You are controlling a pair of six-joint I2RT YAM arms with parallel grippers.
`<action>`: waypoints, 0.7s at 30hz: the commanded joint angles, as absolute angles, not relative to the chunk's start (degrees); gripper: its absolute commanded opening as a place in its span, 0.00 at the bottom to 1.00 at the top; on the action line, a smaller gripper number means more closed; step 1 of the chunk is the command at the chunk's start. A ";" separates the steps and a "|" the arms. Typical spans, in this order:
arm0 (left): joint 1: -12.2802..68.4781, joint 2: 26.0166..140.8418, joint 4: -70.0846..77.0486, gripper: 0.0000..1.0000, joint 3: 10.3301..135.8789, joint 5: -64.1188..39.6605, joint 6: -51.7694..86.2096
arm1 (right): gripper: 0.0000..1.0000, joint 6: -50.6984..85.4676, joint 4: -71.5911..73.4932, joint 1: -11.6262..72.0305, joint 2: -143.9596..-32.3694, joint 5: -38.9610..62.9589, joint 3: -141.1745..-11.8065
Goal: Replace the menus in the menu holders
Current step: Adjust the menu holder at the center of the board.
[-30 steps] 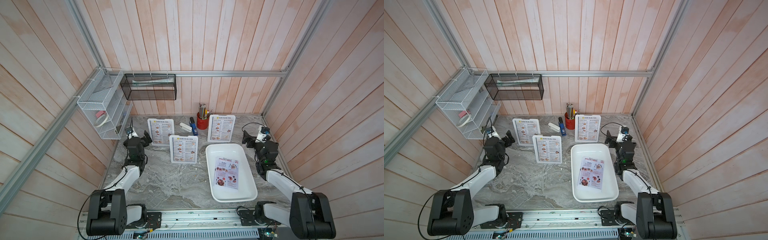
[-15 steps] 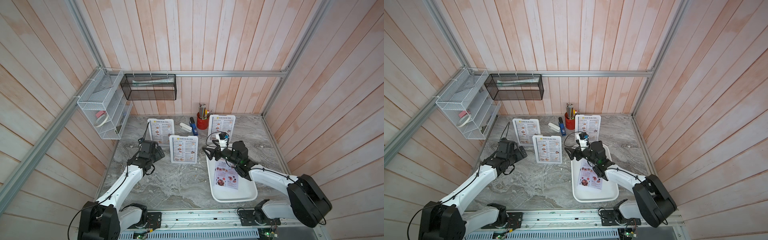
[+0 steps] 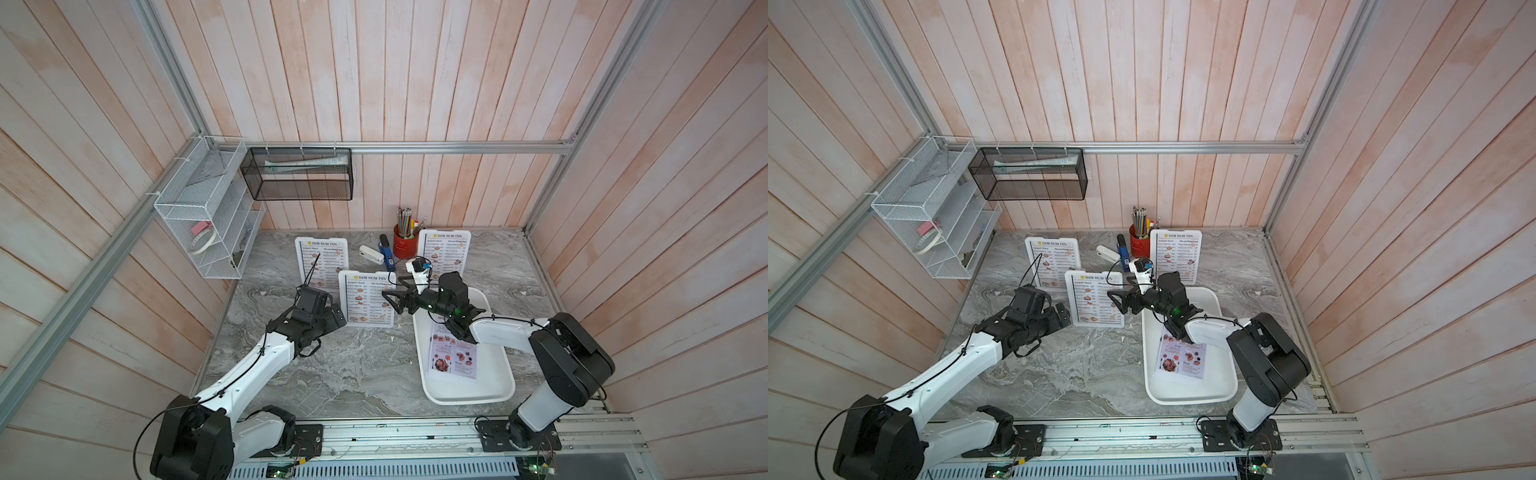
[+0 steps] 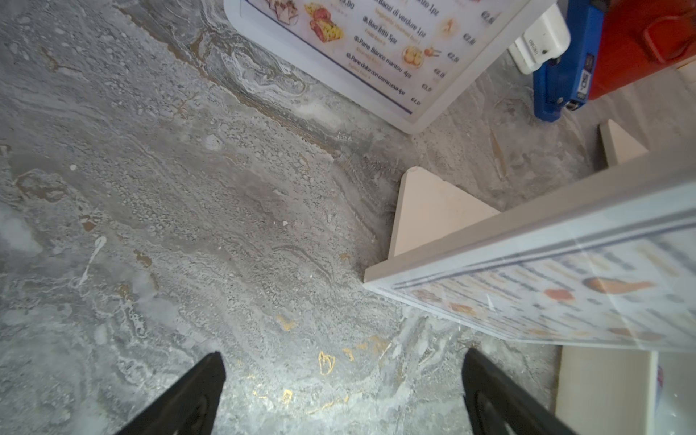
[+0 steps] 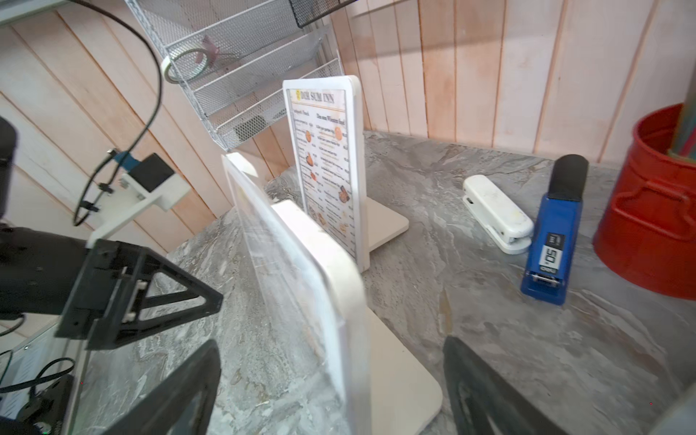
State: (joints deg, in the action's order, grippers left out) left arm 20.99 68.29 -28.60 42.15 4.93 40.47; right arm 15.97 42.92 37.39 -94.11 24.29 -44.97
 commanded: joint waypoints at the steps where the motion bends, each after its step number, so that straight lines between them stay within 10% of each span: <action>1: 21.13 71.01 -26.14 1.00 45.86 6.02 38.84 | 0.91 18.36 45.18 38.73 -92.16 27.03 -44.91; 21: 21.30 84.71 -17.24 1.00 54.20 -0.71 31.29 | 0.74 20.31 16.71 45.96 -72.49 8.97 -47.61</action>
